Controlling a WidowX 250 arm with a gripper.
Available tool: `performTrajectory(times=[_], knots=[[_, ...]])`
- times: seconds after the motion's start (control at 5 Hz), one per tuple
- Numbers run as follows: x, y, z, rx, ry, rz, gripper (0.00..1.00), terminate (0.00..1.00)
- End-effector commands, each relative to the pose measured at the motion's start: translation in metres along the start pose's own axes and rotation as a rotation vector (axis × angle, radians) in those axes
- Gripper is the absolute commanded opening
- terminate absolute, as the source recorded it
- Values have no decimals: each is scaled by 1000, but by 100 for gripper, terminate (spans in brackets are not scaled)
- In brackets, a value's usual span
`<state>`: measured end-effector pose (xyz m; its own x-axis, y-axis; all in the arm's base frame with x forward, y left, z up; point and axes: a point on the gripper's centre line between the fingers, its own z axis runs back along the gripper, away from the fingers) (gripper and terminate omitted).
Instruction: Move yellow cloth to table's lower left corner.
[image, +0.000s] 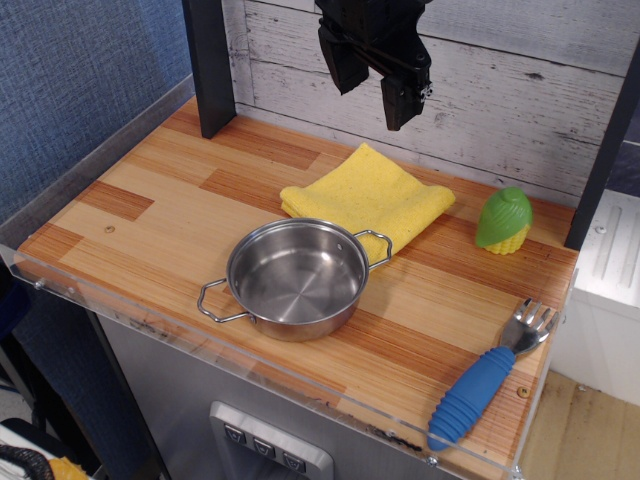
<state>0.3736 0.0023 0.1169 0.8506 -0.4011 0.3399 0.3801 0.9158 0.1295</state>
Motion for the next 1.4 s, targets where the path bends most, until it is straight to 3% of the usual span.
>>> performTrajectory(times=[0.0,0.6,1.2], knots=[[0,0,0,0,0,0,100,0],[-39,27,-47,-49,52,103,100,0],[-32,0,-80,-111,71,54,100,0]])
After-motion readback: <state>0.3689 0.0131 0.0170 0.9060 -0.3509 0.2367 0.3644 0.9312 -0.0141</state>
